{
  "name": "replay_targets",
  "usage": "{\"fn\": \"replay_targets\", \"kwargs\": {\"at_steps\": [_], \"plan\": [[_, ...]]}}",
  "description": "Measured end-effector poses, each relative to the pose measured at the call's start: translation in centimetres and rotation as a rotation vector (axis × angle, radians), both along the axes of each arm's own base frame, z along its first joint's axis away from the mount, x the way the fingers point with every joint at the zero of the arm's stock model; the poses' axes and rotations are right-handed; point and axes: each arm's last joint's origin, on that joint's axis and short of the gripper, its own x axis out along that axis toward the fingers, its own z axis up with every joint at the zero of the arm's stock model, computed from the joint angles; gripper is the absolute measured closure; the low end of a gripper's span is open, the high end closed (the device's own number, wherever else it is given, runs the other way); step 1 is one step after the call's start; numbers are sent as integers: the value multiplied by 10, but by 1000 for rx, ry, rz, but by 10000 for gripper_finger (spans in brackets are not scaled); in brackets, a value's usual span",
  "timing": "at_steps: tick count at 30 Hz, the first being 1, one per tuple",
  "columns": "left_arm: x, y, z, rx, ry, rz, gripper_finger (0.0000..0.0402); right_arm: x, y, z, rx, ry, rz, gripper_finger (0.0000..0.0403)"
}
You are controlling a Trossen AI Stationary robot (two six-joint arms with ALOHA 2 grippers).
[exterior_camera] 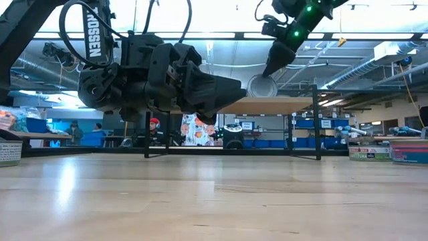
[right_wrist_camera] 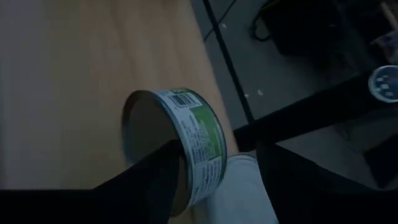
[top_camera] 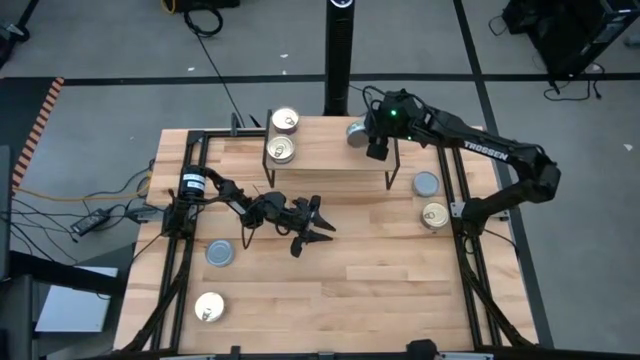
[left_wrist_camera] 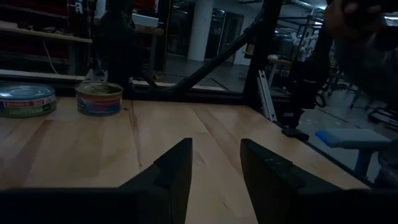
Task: Stack canned seafood by type on shelf
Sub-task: Put the bottom right green tuna can on the shelf aligned with the other green tuna can
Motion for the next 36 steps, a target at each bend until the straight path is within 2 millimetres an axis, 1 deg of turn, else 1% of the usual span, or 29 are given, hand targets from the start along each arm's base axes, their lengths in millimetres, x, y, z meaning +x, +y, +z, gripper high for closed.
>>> {"fn": "replay_targets", "kwargs": {"at_steps": [4, 9, 14, 21, 25, 31, 33, 36], "plan": [[0, 0, 0, 1, -1, -12, 259, -1, -3, 0, 1, -7, 2, 207], [0, 0, 0, 1, -1, -16, 259, -5, -11, -1, 23, -28, -27, 269], [0, 0, 0, 1, -2, -17, 259, -2, -15, -3, 27, -38, -24, 328], [0, 0, 1, 1, -7, -18, 259, 0, -17, -1, 8, -71, -28, 383], [0, 0, 1, 1, -6, -18, 259, 4, -20, -8, 25, -56, -36, 393], [0, -1, 1, 1, -5, -26, 259, 13, -26, -27, 101, -29, -67, 380], [0, -1, 1, 1, -5, -26, 259, 17, -26, -31, 121, -32, -77, 380], [0, -1, 1, 2, -5, -32, 259, 22, -21, -31, 137, -51, -58, 384]]}}
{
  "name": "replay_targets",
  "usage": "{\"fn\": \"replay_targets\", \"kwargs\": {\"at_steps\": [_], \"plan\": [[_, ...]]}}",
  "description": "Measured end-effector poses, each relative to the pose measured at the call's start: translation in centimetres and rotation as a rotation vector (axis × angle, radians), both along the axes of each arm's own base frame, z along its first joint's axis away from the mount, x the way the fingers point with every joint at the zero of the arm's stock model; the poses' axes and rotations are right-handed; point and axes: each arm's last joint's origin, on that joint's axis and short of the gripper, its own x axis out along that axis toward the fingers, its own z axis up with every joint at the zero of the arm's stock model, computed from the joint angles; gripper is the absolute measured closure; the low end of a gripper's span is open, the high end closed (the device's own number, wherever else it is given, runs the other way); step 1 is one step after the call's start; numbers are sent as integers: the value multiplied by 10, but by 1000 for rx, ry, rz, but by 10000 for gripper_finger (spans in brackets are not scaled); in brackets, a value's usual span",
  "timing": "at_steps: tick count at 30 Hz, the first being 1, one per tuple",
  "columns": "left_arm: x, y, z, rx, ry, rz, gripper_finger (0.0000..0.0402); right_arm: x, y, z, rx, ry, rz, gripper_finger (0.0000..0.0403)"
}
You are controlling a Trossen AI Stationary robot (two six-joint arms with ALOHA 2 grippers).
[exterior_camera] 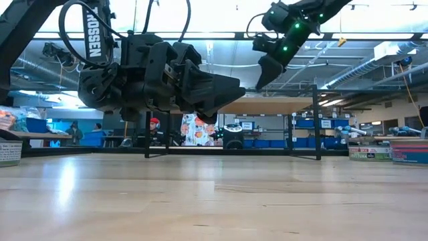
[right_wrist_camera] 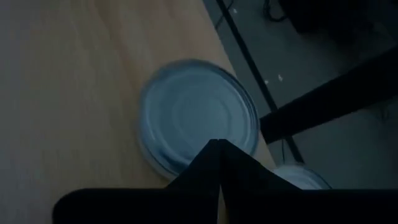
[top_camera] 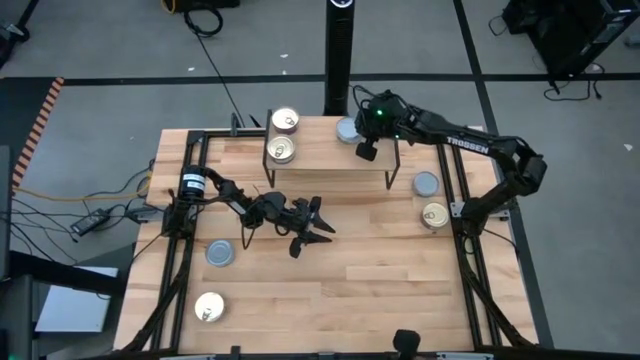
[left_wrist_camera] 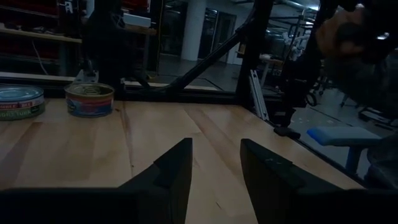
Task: Stack canned seafood by type on shelf
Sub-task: Put the bottom right green tuna can on the shelf aligned with the other green tuna can
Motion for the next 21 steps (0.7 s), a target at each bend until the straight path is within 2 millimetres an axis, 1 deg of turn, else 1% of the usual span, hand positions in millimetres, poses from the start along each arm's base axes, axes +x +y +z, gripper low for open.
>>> {"fn": "replay_targets", "kwargs": {"at_steps": [5, 7, 10, 14, 17, 21], "plan": [[0, 0, 0, 0, 0, -1, 259, 12, 6, 0, 36, -82, 76, 390], [0, 0, 0, 0, 0, -1, 259, 19, 5, -1, 11, -116, 74, 389], [0, 0, 0, -2, 0, -1, 259, 26, -3, -7, -7, -147, 32, 388], [0, 0, 0, -3, 1, -1, 259, 30, -14, -22, 51, -88, -22, 390], [0, 0, 0, -3, 1, -1, 259, 32, -15, -22, 66, -66, -34, 389], [0, 0, 0, -3, 1, -2, 259, 32, -8, -16, 80, -61, -19, 388]]}}
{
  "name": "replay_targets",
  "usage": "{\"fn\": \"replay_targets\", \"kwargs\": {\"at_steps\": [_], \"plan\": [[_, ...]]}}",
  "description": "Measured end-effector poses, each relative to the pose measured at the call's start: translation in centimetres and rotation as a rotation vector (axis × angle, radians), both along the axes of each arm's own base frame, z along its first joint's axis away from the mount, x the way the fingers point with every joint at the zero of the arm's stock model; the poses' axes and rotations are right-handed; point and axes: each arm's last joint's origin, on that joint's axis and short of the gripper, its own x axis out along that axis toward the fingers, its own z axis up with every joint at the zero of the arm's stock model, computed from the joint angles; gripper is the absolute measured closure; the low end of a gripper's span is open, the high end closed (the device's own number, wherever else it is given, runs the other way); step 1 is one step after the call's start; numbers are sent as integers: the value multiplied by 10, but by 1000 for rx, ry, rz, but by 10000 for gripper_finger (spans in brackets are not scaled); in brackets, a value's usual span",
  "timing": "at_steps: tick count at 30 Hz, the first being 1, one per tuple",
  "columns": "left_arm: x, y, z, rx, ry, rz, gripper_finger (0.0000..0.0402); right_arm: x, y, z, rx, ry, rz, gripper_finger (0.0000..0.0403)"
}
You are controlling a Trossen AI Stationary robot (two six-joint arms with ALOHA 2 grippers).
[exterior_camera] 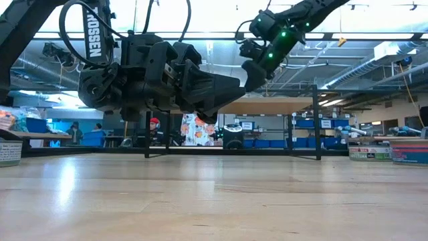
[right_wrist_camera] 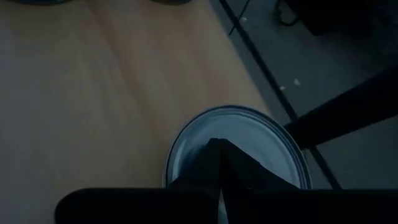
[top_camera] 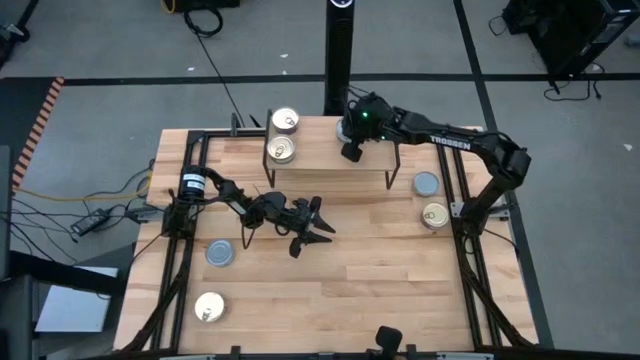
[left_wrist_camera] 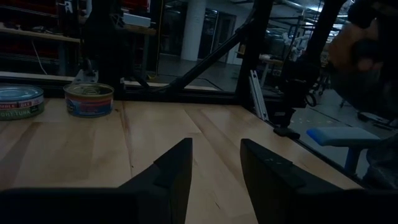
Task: Stack canned seafood by type on shelf
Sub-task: Put the bottom right green tuna can on the shelf aligned with the other green tuna can
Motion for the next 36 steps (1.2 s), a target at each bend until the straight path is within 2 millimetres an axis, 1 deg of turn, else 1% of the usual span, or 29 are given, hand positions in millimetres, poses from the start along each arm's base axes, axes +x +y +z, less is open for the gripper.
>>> {"fn": "replay_targets", "kwargs": {"at_steps": [6, 8, 12, 17, 20, 23, 28, 33, 36], "plan": [[0, 0, 0, 0, 0, -4, 259, -5, 12, 24, 66, 34, -3, 391], [0, 0, 0, 0, 0, -4, 259, -6, 17, 27, 97, 74, -3, 390], [0, 0, 0, 0, 0, -5, 259, -4, 22, 28, 85, 87, -20, 389], [0, 0, 0, -1, -1, -5, 259, -2, 17, 26, 83, 68, -78, 397], [0, 0, 0, 0, -1, -5, 259, -1, 17, 27, 73, 49, -99, 398], [0, 0, 0, 0, -2, -5, 259, -3, 16, 25, 87, 69, -108, 399], [0, 0, 0, 0, -2, -6, 259, 2, 12, 15, 108, 88, -117, 400], [0, 0, 0, -15, 4, -9, 260, 1, 13, 15, 114, 94, -114, 400], [0, 1, 0, -18, 5, -2, 270, -3, 15, 16, 127, 120, -115, 400]]}}
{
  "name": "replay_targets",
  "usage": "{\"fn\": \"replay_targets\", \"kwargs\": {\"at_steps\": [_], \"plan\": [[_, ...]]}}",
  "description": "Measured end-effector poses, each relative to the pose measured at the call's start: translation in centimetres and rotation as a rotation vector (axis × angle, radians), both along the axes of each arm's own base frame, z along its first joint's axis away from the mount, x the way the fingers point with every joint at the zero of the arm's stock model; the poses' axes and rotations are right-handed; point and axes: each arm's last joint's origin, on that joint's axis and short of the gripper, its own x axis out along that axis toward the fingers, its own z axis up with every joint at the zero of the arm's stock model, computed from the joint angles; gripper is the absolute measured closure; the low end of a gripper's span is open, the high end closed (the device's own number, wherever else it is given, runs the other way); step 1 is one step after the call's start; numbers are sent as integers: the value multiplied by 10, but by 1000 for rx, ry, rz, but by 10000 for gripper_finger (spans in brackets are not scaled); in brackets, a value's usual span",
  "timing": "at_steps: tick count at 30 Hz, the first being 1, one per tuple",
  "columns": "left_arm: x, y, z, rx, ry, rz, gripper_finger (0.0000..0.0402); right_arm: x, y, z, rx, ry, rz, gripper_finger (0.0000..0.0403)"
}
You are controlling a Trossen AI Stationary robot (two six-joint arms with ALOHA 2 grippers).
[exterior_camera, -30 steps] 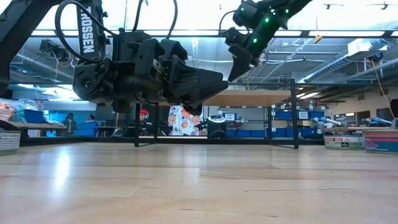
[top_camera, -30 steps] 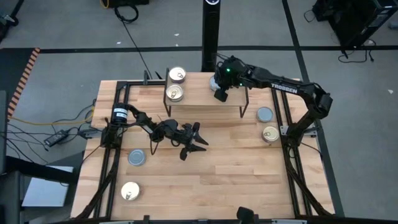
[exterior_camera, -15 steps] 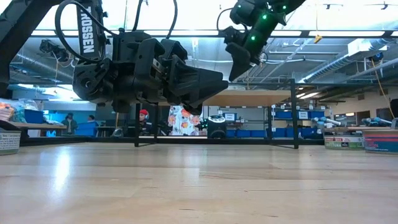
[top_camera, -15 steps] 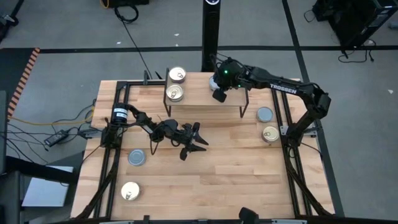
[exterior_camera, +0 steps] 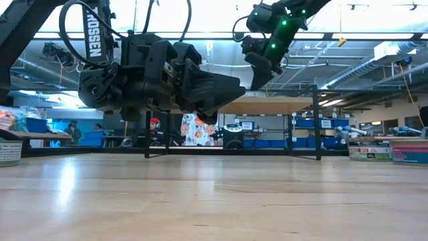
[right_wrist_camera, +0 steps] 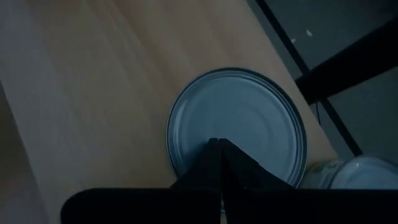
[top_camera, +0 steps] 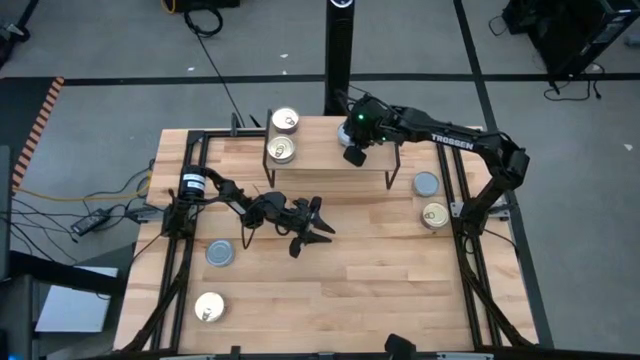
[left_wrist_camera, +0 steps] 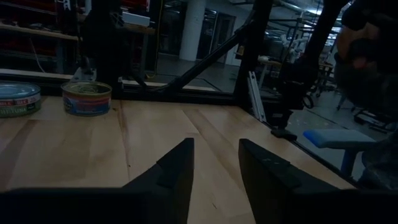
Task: Stack canned seafood by type on shelf
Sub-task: Put the bottom right green tuna can on the shelf aligned with the other green tuna can
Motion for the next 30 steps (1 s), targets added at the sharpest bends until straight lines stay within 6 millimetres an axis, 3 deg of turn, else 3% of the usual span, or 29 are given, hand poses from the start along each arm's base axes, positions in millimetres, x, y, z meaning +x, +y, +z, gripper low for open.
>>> {"fn": "replay_targets", "kwargs": {"at_steps": [11, 22, 30], "plan": [[1, 2, 2, -4, -21, 80, 393, -10, 13, 4, 65, 66, 1, 400], [1, 6, 4, 2, 18, 242, 395, -31, 35, 13, 136, 168, -28, 400], [-4, -6, 35, 220, 99, 402, 396, -35, 38, 13, 153, 207, -49, 400]]}}
